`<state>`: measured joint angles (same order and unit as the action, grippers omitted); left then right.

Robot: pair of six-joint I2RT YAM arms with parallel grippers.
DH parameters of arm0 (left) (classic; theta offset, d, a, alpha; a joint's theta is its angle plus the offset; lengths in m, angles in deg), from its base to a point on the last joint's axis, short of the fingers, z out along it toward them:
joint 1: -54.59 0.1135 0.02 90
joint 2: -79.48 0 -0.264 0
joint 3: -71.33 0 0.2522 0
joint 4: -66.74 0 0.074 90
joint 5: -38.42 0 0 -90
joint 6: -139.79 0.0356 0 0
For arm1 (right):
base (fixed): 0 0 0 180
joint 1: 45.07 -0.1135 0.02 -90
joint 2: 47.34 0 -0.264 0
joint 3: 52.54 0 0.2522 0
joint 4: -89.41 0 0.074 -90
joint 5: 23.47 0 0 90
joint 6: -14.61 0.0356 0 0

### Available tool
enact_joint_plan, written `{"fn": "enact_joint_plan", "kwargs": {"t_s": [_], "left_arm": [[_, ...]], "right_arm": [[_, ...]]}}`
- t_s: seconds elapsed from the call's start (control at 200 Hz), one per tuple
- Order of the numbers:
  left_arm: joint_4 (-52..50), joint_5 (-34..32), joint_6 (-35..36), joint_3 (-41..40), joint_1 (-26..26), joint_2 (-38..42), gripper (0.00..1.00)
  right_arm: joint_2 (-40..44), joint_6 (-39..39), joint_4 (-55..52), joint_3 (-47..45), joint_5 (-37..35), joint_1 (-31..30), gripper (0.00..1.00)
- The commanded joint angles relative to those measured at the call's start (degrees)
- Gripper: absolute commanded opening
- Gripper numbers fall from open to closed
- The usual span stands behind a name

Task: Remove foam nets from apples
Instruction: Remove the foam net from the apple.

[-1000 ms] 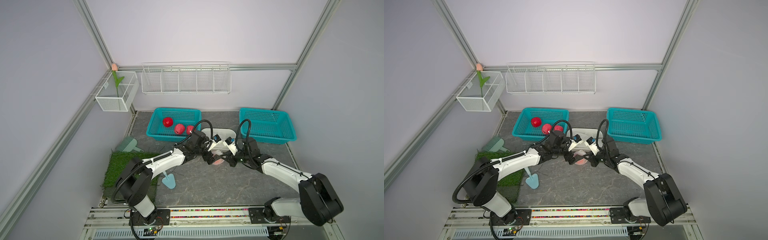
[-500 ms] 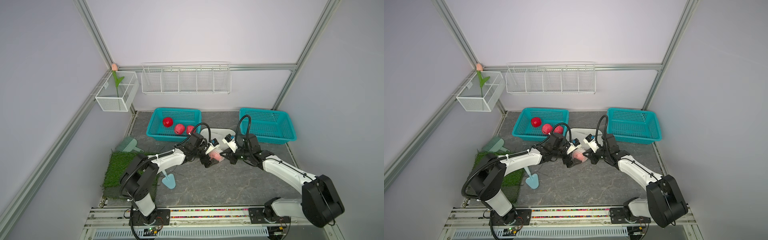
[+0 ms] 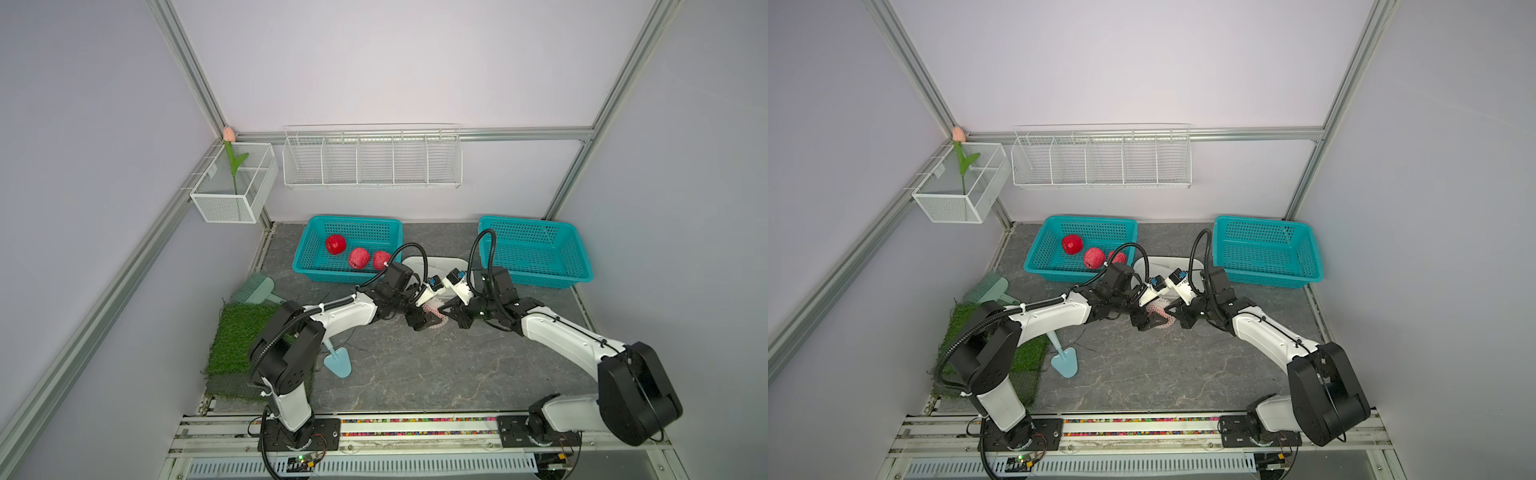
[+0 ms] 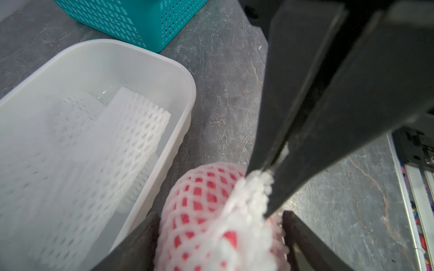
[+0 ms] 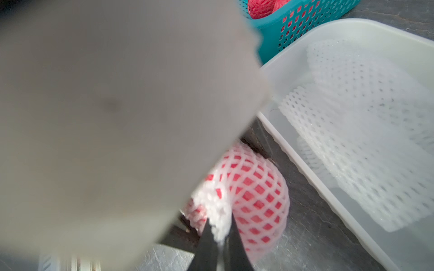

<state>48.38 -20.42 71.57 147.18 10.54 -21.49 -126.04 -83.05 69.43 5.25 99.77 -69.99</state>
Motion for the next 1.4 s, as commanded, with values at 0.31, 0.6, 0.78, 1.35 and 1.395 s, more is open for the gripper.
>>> {"fn": "enact_joint_plan", "kwargs": {"t_s": [0.31,0.6,0.78,1.35,1.395], "left_arm": [[-2.5,5.1,1.0,4.4,-0.7,-1.5,0.6],[-3.2,4.9,1.4,4.6,-0.7,-1.9,0.48],[-2.9,4.6,1.6,4.2,-0.7,-1.6,0.4],[0.5,1.6,1.1,0.6,-0.6,0.9,0.27],[0.8,1.4,1.2,0.3,-0.7,1.1,0.26]], "right_arm": [[-2.6,0.2,-1.4,2.6,1.3,-0.7,0.17],[-2.5,1.1,-1.6,2.8,-0.9,0.0,0.42],[-1.4,2.0,-0.8,2.8,0.0,1.7,0.54],[6.8,0.6,-0.6,-3.7,1.1,7.3,0.81],[6.0,0.4,-1.2,-3.5,2.1,7.3,0.81]]}}
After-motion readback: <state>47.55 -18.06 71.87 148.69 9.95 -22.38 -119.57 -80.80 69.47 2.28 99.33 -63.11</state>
